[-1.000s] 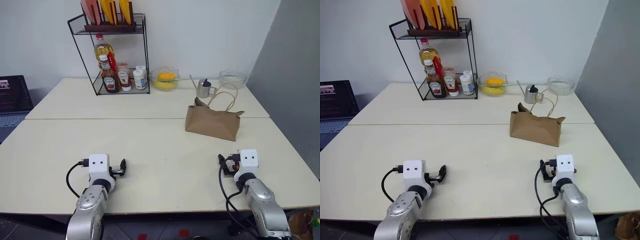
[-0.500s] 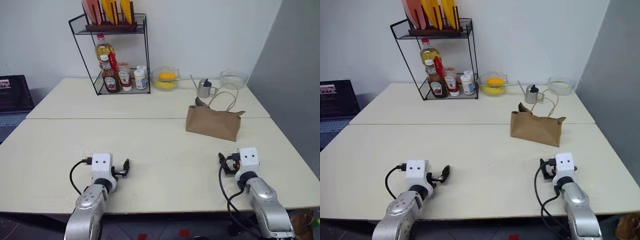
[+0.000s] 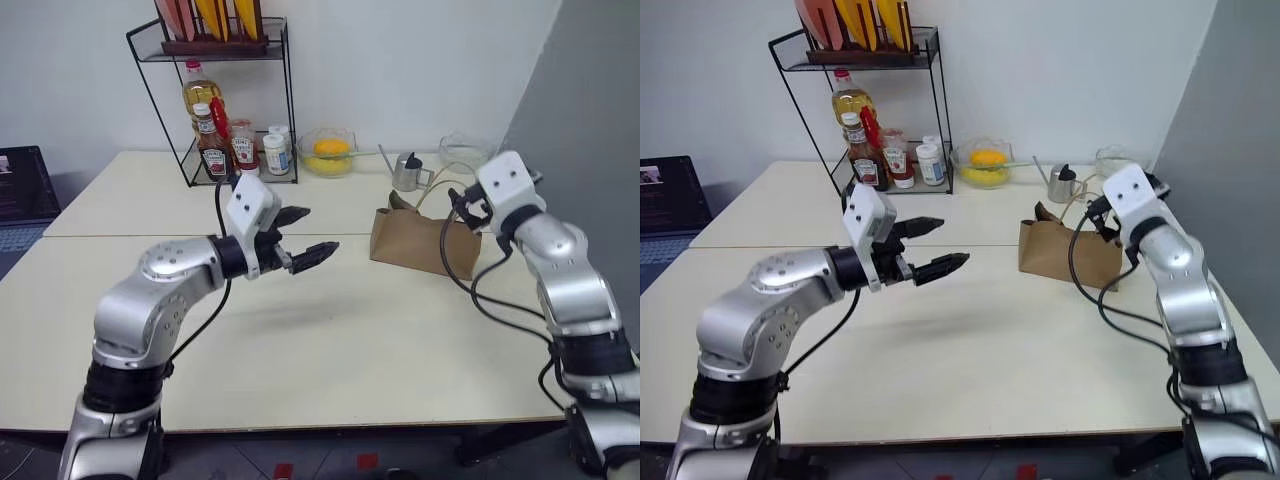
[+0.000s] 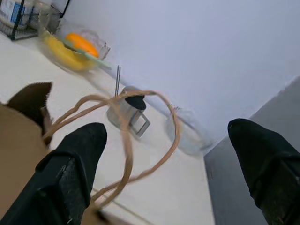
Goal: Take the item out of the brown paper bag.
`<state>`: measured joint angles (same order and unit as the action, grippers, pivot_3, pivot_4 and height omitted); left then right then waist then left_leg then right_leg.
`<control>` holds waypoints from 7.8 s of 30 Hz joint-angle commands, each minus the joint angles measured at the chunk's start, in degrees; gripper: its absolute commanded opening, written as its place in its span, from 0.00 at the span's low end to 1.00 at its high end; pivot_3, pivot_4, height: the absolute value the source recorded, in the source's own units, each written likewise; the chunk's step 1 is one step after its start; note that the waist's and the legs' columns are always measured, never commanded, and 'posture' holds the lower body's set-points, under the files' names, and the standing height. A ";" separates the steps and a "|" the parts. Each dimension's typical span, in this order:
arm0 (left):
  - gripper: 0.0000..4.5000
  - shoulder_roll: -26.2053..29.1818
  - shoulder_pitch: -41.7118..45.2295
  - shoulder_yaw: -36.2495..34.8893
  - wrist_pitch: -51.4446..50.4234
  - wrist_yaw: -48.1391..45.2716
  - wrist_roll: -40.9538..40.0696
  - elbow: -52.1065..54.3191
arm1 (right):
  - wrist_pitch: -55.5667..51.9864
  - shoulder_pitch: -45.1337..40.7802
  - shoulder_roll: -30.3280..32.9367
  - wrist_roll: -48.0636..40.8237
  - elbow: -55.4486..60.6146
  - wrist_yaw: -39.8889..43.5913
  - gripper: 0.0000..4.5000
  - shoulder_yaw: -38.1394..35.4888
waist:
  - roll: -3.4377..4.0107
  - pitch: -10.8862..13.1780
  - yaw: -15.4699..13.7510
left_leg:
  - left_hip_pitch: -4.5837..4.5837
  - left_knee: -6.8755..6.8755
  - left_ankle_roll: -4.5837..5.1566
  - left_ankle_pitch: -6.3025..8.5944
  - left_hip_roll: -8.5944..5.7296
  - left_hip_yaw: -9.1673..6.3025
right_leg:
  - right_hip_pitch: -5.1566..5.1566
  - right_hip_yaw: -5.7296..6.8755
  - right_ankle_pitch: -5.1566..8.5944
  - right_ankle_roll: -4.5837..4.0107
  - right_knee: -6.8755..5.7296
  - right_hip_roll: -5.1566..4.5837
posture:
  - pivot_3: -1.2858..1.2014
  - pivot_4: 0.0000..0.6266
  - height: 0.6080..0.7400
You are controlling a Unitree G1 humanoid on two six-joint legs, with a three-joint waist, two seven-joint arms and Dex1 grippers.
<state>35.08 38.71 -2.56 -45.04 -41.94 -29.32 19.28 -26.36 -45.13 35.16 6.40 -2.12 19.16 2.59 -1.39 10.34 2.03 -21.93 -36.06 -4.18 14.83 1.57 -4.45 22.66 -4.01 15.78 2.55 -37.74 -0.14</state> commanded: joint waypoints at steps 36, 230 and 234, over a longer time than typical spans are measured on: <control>1.00 -1.53 5.98 -1.90 -1.29 5.22 -2.04 3.25 | 35.36 -35.89 -0.83 10.95 -63.99 3.87 0.01 8.71 | -0.03 0.11 0.53 | -0.63 -0.13 -0.24 -0.13 -0.07 0.05 | 0.64 -0.03 -0.04 -0.04 -0.27 -0.14 | 0.52 0.24 1.00; 0.02 7.22 3.01 12.05 15.90 -32.96 16.34 -9.42 | -28.03 26.57 9.39 -34.48 23.54 23.12 1.00 -10.36 | -0.14 0.11 0.23 | -0.59 -1.02 0.17 0.00 -0.03 -0.15 | 0.57 0.06 -0.01 -0.08 -1.21 0.06 | 0.52 0.24 1.00; 0.10 4.88 -1.21 14.86 23.56 -31.05 18.01 -7.38 | -28.52 27.91 9.20 -35.75 23.55 23.09 1.00 -10.39 | -0.14 0.11 -0.07 | -0.58 -1.03 0.17 0.00 -0.03 -0.14 | 0.56 0.05 -0.01 -0.09 -1.20 0.06 | 0.52 0.24 1.00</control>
<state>39.82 37.66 11.64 -25.25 -72.97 -11.75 9.34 -54.66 -17.12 43.91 -28.31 19.80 41.74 -5.97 -1.53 10.46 1.96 -22.49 -37.08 -4.01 14.83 1.54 -4.58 23.21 -3.98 15.77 2.46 -38.95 -0.08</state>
